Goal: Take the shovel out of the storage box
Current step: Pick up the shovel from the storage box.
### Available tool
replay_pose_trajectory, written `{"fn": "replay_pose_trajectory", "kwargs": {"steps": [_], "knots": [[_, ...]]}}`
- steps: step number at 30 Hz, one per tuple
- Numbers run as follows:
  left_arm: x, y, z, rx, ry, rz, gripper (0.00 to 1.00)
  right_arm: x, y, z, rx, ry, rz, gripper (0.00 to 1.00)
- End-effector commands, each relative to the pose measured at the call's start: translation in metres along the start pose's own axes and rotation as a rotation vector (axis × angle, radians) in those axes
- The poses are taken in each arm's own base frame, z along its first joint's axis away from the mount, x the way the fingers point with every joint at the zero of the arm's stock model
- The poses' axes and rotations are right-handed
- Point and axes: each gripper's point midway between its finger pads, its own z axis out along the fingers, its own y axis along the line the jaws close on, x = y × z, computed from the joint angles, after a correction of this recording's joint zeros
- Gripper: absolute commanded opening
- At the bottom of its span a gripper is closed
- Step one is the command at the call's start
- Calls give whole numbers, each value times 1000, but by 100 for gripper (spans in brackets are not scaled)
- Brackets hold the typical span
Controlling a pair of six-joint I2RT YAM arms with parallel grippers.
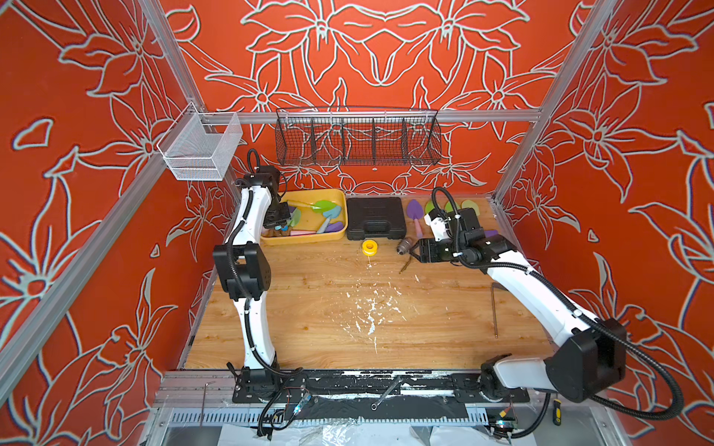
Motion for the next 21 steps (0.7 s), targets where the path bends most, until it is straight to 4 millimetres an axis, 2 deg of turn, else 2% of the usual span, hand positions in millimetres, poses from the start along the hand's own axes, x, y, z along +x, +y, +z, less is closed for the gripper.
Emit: {"fn": "replay_pose_trajectory", "kwargs": {"steps": [1, 6, 10, 14, 21], "knots": [[33, -1, -22, 34, 79, -43, 0, -1, 2, -5, 1, -24, 10, 68], [68, -10, -41, 63, 52, -53, 0, -5, 5, -6, -8, -28, 54, 68], [88, -17, -59, 94, -6, -67, 0, -11, 14, -7, -54, -39, 99, 68], [101, -19, -73, 96, -72, -75, 0, -17, 21, -7, -88, -60, 120, 67], [113, -26, -81, 156, -154, -103, 0, -20, 31, 0, -133, -38, 143, 66]]}}
